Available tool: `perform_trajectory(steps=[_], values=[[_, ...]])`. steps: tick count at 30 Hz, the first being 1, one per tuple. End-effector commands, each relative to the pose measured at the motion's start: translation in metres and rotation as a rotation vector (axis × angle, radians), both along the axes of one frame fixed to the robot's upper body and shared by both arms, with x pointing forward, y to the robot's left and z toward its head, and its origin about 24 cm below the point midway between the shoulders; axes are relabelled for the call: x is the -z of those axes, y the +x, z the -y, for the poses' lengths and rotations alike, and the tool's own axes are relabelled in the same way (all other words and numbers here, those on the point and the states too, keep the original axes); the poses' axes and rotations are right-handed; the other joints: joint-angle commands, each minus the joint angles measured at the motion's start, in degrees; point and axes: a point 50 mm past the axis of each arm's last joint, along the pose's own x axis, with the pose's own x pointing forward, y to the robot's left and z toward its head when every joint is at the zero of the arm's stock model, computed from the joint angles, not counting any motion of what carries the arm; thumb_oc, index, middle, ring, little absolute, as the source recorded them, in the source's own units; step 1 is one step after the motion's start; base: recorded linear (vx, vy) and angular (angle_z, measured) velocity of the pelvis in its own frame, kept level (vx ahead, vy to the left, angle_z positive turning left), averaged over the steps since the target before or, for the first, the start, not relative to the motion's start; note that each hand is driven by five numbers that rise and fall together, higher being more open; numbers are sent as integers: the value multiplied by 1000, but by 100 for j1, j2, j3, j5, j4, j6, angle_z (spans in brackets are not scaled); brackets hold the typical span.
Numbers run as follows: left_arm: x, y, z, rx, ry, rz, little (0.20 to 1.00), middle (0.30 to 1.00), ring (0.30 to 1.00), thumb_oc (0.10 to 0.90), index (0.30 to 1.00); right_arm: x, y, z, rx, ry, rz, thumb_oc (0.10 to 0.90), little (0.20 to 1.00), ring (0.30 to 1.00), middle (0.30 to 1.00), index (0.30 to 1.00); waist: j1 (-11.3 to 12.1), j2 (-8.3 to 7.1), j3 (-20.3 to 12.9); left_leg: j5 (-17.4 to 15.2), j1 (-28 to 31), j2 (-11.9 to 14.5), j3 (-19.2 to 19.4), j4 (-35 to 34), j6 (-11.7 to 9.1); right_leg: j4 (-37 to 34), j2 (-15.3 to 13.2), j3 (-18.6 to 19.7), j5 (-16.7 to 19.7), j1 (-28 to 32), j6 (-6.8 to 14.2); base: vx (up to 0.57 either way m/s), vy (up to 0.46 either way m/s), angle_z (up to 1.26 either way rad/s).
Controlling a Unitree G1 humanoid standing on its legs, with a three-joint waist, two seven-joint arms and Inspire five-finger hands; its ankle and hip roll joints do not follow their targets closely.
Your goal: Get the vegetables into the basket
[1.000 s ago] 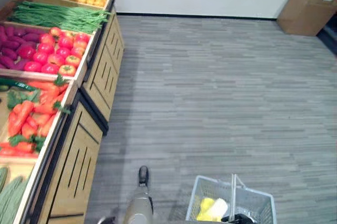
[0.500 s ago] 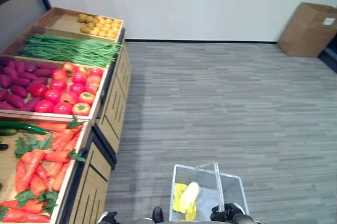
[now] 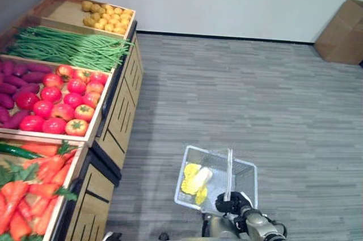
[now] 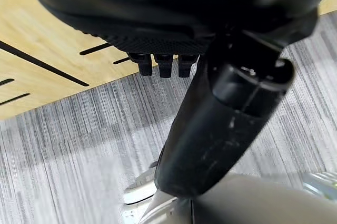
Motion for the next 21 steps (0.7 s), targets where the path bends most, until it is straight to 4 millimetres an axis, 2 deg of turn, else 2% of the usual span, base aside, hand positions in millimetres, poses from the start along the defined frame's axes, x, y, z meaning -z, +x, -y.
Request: perform_trajectory(steps=[1,5,7,9,13,16,21], values=[[0,33,25,25,-71,100,1000,1000,1000,900,1000,7,-37,29,-3,-86,-148,400,300,300,300,300,-202,123,142,-57,91,-29,201,11,-281,300,37,371,132,-308,378,120,-69,75],[0,32,23,12,-60,99,1000,1000,1000,900,1000,7,-38,30,-22,-94,-158,400,300,300,300,300,-170,179,71,-19,143,166,27,11,-376,414,112,323,46,-261,264,152,-154,31],[-1,33,22,-3,-59,104,1000,1000,1000,900,1000,7,-38,33,-24,-101,-159,400,300,300,300,300,-152,228,34,87,123,305,-91,119,-453,574,185,264,-125,-261,166,138,-158,26],[-2,39,22,-2,-54,121,1000,1000,1000,900,1000,5,-35,37,-36,-119,-154,400,300,300,300,300,-137,250,34,177,-48,438,-270,403,-565,712,212,71,-336,-179,50,157,-211,56],[-4,51,25,-9,-55,153,1000,1000,1000,900,1000,5,-38,44,-33,-135,-171,400,300,300,300,300,-74,252,24,404,-334,658,-503,553,-742,803,268,-328,-665,3,-112,146,-186,92],[-4,51,26,-4,-57,153,1000,1000,1000,900,1000,5,-40,44,-45,-138,-179,400,300,300,300,300,-51,247,15,438,-377,713,-544,505,-782,760,303,-483,-725,76,-152,97,-94,92],[-2,45,26,-15,-63,136,1000,1000,1000,900,1000,7,-42,37,-79,-126,-183,400,300,300,300,300,45,198,-26,507,-299,796,-520,355,-834,613,353,-616,-782,272,-170,84,-34,0]])
